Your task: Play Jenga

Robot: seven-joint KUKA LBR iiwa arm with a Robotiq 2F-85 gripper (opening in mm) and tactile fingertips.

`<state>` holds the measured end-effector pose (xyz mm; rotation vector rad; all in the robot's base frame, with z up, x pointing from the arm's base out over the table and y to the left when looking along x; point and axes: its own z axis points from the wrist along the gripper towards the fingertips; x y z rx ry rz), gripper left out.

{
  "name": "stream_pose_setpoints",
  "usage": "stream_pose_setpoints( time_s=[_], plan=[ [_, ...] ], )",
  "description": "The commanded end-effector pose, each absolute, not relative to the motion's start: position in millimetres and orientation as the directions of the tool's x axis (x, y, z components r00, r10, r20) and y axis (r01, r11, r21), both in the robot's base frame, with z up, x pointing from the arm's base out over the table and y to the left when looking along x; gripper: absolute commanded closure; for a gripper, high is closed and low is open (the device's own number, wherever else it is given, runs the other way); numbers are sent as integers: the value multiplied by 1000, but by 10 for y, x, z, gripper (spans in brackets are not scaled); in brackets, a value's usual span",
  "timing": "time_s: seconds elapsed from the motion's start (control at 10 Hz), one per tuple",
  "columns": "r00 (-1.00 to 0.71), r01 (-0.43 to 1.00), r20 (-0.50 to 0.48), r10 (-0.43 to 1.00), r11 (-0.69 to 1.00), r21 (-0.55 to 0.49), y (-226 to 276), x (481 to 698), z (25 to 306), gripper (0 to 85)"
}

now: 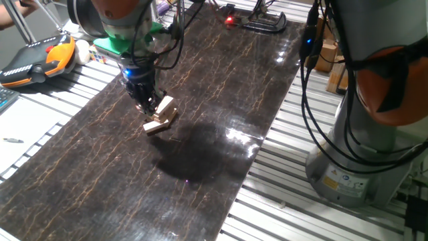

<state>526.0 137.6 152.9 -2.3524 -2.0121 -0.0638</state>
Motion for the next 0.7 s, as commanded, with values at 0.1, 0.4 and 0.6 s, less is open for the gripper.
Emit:
stream_pose_setpoints(
  time_s=[0.1,0.4,0.6],
  plan=[
    [196,981,54,979,-195,-25,1383,5307,1496,360],
    [266,964,39,963,-266,-15,1404,5459,1372,283],
    [287,958,21,958,-287,0,1419,5576,1251,287]
  ],
)
